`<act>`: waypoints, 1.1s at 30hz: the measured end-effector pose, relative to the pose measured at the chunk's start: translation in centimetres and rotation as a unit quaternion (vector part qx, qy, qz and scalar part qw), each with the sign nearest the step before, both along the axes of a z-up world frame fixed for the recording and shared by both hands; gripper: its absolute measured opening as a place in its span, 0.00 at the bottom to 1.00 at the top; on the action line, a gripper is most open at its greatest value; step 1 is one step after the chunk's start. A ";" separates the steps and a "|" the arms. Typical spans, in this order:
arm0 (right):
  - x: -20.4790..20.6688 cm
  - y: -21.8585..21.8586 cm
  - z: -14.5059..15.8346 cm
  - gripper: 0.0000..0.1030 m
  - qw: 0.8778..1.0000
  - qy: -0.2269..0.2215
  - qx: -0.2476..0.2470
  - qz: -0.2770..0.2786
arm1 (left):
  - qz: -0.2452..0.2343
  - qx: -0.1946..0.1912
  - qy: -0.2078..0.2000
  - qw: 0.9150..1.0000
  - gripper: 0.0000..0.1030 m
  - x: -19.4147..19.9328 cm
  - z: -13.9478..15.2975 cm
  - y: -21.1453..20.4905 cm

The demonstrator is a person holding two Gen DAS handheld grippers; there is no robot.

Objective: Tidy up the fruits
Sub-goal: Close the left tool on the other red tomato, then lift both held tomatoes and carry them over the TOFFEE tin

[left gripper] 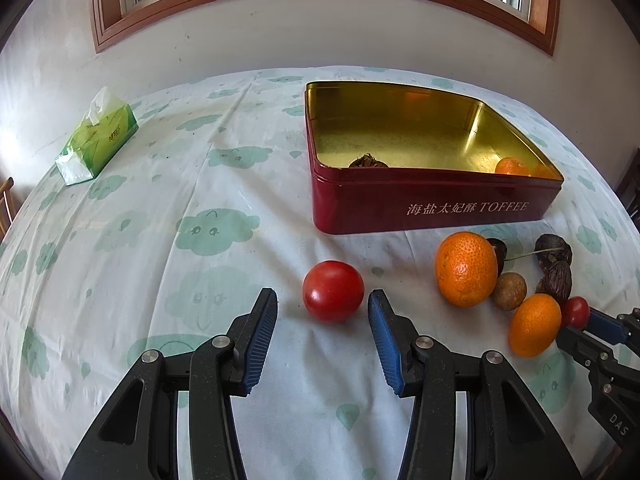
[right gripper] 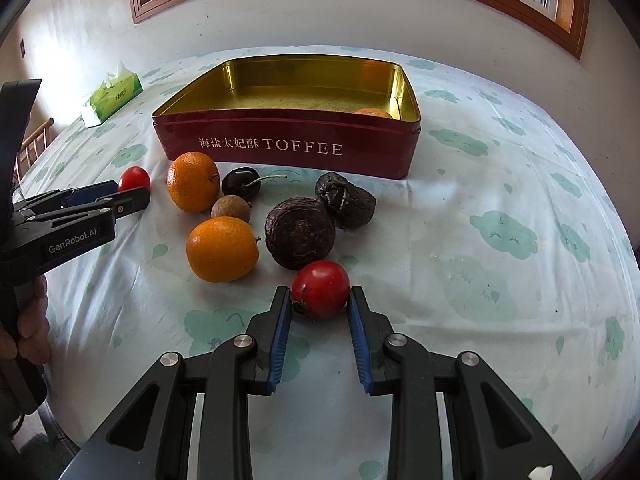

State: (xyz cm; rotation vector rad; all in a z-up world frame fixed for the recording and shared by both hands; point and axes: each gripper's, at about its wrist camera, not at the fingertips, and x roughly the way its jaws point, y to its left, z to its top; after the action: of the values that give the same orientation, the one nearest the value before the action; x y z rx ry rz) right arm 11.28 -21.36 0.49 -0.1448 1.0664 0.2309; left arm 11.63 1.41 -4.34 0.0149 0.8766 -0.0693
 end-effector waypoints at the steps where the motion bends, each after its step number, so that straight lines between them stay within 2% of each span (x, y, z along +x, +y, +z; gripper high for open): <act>1: 0.0 0.0 0.0 0.26 1.000 0.000 0.001 0.000 | 0.000 0.001 -0.001 1.000 0.47 0.2 0.1 -0.1; 13: 0.4 -0.1 0.0 0.26 1.000 0.001 0.001 -0.001 | 0.002 0.011 0.007 1.000 0.46 1.2 -0.3 -0.4; 15: 0.4 -0.1 0.0 0.26 1.000 0.001 0.001 0.000 | -0.001 0.012 0.005 1.000 0.40 1.2 -0.3 -0.5; 21: 0.4 -0.1 0.0 0.26 1.000 0.001 0.000 0.000 | -0.010 0.017 0.000 1.000 0.31 1.0 -0.3 -0.9; 33: 0.4 -0.1 0.0 0.26 1.000 0.001 -0.001 0.001 | -0.008 0.016 0.003 1.000 0.30 0.7 -0.2 -0.7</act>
State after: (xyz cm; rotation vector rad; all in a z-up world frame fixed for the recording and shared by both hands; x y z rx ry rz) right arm 11.69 -21.44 0.49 -0.1470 1.0689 0.2313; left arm 12.31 0.70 -4.52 0.0515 0.8845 -0.0700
